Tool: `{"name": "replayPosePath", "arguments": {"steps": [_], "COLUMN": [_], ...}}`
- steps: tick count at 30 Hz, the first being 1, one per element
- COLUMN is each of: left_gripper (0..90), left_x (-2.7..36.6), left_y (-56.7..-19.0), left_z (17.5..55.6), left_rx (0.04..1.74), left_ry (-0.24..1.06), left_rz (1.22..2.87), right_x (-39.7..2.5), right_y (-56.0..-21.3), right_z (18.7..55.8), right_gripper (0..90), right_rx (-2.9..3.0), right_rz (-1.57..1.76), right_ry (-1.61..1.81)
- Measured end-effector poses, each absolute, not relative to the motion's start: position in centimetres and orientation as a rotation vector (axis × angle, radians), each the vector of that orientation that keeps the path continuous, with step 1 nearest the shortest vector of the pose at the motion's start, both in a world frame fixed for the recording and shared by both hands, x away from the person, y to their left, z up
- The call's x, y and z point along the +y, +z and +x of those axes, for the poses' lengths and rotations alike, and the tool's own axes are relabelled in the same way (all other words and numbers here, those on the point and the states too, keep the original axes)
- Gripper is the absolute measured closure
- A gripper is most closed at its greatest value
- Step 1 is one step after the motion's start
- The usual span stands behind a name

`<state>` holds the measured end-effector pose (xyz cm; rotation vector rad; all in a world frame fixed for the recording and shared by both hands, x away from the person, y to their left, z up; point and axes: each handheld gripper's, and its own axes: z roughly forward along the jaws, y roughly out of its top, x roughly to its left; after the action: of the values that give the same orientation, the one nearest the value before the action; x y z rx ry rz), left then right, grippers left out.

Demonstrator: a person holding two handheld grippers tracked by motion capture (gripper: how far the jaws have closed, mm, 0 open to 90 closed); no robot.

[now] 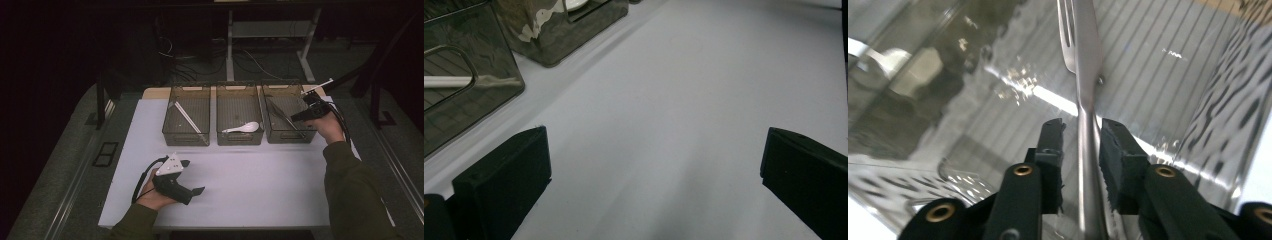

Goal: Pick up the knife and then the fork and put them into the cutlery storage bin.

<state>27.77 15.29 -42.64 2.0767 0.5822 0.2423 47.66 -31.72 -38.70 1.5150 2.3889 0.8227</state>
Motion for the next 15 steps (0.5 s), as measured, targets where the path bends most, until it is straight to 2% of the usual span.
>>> {"name": "replayPosePath", "arguments": {"steps": [8,15], "left_gripper": [0.0,0.0], "left_x": [15.3,15.4], "left_y": [-42.6,-42.6], "left_z": [27.8,27.8], "left_rx": [0.583,0.587], "left_ry": [0.241,0.241], "left_rz": [2.075,2.073], "right_x": [-32.5,-32.6], "right_y": [-37.5,-36.3], "right_z": [47.0,45.8], "right_gripper": [52.1,41.2], "right_rx": [2.348,2.299], "right_rz": [1.509,1.428], "right_ry": [0.975,1.100]}}
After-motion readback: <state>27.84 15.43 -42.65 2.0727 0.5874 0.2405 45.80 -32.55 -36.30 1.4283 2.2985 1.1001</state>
